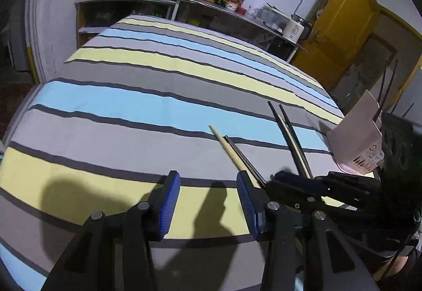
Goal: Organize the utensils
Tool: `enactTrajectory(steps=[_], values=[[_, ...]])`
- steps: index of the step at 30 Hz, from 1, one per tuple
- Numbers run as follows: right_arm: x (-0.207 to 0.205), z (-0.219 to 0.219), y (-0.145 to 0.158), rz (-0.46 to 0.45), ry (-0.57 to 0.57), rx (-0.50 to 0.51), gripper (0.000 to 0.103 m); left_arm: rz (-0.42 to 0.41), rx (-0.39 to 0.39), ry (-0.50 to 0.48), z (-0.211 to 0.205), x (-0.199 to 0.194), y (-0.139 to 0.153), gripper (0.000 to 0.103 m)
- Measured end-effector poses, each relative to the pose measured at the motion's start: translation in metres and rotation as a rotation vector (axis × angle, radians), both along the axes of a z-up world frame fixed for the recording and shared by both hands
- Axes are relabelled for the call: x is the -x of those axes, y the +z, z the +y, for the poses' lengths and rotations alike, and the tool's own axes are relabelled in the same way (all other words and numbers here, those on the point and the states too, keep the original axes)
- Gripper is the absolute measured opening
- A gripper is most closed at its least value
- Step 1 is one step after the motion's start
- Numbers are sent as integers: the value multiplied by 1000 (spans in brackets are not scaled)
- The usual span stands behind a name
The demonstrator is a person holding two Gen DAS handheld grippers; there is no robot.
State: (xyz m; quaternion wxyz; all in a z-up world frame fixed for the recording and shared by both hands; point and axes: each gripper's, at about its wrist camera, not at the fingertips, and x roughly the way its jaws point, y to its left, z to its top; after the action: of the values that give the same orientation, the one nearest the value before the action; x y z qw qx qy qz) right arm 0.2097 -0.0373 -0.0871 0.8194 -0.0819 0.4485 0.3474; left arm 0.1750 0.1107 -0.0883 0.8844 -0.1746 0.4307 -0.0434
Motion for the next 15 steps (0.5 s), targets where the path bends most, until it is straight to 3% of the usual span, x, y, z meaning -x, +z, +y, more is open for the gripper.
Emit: enactTrajectory(steps=[9,12,14,15], values=[[-3,-11,0,-1,-54,2,16,25,-7,-15,-16,-22,-3,45],[-4,-18,1,-2,-91,4,15,29,-50,-15,-24,-32,-3,45],[-5,-22,1,0,-113,3,15,26,-84,-19,-30,-39,-3,38],[-5,-24,1,1,-119,2,15,24,-111,-20,-34,-42,-4,29]])
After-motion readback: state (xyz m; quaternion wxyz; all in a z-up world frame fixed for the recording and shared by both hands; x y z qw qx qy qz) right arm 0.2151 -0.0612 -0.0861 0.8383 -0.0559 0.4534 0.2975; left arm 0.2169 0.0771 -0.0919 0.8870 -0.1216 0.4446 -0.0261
